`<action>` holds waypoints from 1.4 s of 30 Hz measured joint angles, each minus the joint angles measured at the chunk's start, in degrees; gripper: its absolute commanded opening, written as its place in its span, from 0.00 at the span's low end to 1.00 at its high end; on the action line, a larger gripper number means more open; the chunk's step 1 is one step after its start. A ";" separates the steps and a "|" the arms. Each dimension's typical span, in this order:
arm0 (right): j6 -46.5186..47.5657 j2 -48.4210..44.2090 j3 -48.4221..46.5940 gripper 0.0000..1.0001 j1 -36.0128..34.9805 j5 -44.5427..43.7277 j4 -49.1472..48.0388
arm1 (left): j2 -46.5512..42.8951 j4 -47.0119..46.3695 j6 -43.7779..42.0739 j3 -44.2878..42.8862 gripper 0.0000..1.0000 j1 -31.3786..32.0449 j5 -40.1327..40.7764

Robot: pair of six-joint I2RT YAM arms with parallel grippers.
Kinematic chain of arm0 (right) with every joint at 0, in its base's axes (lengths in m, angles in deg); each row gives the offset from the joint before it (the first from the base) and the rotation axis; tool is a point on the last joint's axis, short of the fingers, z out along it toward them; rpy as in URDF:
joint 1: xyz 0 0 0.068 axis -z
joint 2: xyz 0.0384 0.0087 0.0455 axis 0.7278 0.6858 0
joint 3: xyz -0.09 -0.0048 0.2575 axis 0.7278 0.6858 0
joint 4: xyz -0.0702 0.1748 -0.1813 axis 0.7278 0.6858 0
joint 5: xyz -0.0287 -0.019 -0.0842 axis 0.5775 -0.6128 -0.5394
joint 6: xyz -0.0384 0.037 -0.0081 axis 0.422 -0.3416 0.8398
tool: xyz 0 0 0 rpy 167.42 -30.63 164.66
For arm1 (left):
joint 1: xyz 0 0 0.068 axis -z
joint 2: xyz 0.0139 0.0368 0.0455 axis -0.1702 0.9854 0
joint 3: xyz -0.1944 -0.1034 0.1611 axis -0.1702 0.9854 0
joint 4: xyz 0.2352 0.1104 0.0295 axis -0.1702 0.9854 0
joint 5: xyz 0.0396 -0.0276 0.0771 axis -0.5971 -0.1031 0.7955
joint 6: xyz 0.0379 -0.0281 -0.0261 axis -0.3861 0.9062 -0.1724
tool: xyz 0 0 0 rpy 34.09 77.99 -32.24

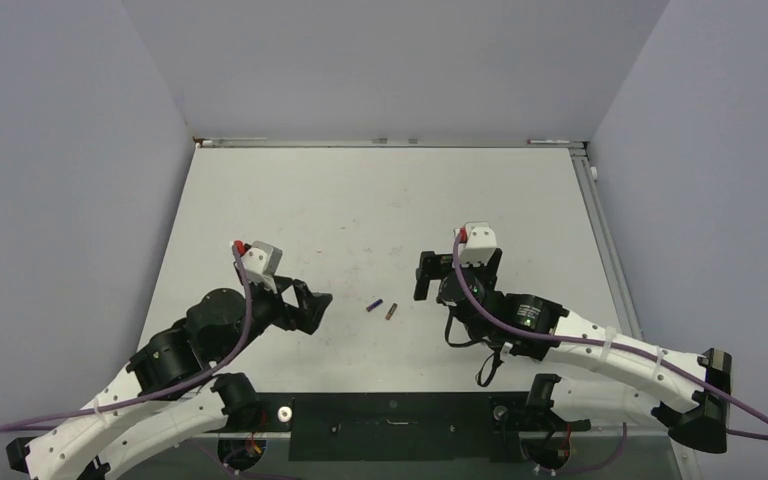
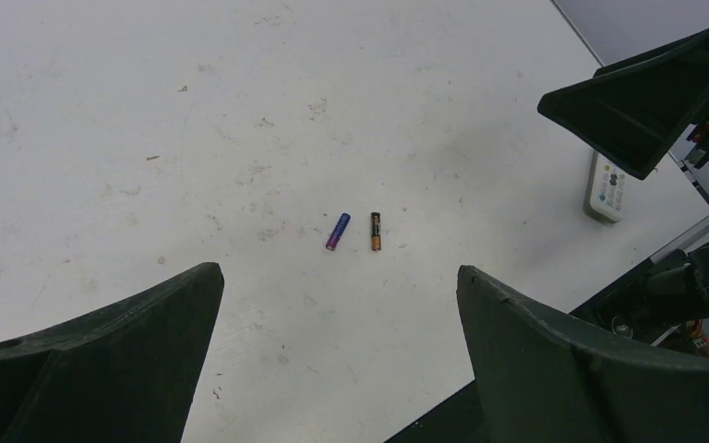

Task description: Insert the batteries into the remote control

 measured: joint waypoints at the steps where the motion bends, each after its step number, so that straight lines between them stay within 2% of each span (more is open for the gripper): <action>1: -0.28 -0.35 0.00 0.95 0.00 0.13 0.04 | 0.26 0.15 -0.04 0.09 0.96 0.00 0.07; 10: -1.27 -4.11 0.68 0.98 0.00 -0.20 2.38 | 4.87 1.42 -0.04 0.09 0.96 0.00 0.00; 22: -11.04 -4.28 0.63 0.95 0.98 -3.50 17.70 | 8.28 3.04 -0.04 0.09 0.96 0.00 -0.46; 28: -13.99 -4.20 0.76 0.95 10.67 0.09 21.66 | 8.26 3.39 -0.04 0.09 0.96 0.00 -0.61; 42: -19.41 -2.51 4.63 0.95 25.75 4.48 26.53 | 7.13 3.85 -0.07 0.09 0.96 0.00 -0.92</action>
